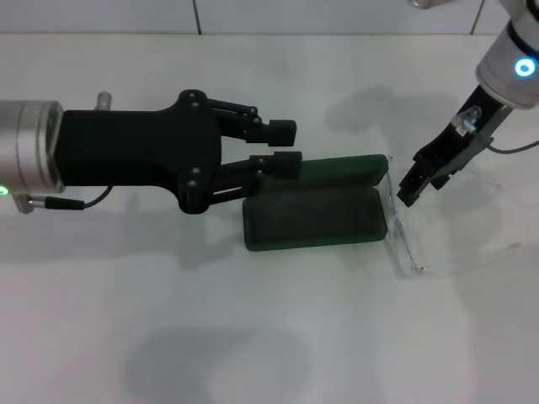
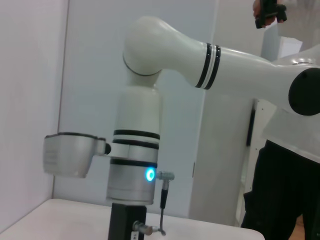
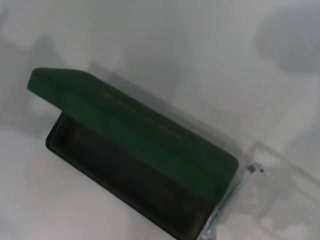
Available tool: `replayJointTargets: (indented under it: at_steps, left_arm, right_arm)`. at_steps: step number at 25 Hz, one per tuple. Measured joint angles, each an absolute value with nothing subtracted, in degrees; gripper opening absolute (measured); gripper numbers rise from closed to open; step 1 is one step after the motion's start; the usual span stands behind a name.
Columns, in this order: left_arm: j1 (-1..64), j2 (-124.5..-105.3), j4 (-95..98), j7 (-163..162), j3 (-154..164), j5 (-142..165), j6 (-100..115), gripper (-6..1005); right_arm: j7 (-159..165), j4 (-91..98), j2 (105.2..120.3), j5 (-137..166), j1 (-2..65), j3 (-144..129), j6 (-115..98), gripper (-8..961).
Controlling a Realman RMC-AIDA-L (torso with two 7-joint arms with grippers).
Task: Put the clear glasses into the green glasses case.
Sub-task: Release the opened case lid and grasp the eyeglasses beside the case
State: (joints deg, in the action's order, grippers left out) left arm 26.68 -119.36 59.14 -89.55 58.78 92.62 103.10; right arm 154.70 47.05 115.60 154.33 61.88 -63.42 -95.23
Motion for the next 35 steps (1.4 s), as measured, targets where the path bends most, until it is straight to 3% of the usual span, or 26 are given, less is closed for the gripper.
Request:
replayJointTargets:
  at_steps: [29,35]
  left_arm:
    - [26.6,-119.35,55.3,-86.4,58.6,93.2,103.1,315]
    - [26.6,-119.36,55.3,-86.4,58.6,93.2,103.1,316]
  right_arm:
    - [156.0,40.0,116.19,149.3,62.2,-67.7,-89.0,561]
    - [156.0,40.0,116.15,149.2,61.6,-68.8,-88.6,438]
